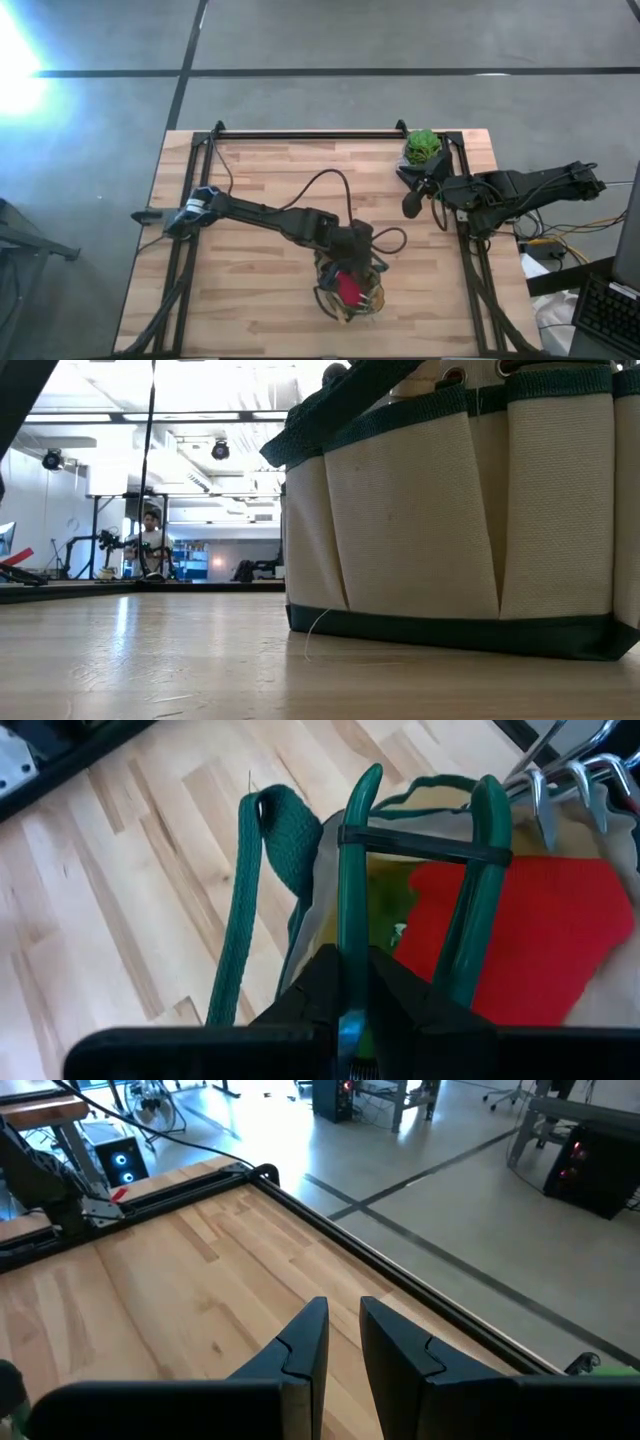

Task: Pick & Place Garden tools in Gardening bag
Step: Put the green shear scissors into the white gardening bag, then return to Home Position

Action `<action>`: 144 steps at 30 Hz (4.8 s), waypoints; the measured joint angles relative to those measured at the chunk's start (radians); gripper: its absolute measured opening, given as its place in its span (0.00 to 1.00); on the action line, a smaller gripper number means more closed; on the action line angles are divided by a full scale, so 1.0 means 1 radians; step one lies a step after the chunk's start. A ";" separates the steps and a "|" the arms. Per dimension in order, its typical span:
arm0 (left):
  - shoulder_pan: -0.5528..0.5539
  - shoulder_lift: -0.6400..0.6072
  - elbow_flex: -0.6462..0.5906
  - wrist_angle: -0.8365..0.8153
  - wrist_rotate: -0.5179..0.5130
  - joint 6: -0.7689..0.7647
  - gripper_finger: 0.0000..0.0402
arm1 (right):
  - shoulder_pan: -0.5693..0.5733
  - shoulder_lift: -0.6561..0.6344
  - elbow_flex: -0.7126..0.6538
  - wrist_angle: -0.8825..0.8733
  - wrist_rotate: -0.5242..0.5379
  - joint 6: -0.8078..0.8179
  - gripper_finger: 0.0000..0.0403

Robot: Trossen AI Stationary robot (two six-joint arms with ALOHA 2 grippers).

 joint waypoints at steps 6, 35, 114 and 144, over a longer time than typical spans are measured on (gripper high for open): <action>0.000 0.000 0.000 -0.033 0.000 -0.002 0.08 | 0.000 0.000 0.000 0.000 0.000 0.000 0.14; -0.015 -0.001 0.000 -0.077 0.036 0.098 0.08 | 0.000 0.000 0.000 0.001 0.001 -0.003 0.14; -0.012 0.032 0.207 -0.315 0.050 0.010 0.21 | 0.000 0.000 0.000 0.000 0.000 -0.002 0.14; 0.072 -0.588 -0.307 0.011 -0.133 -0.096 0.00 | 0.166 -0.337 -0.205 -0.055 -0.046 -0.008 0.14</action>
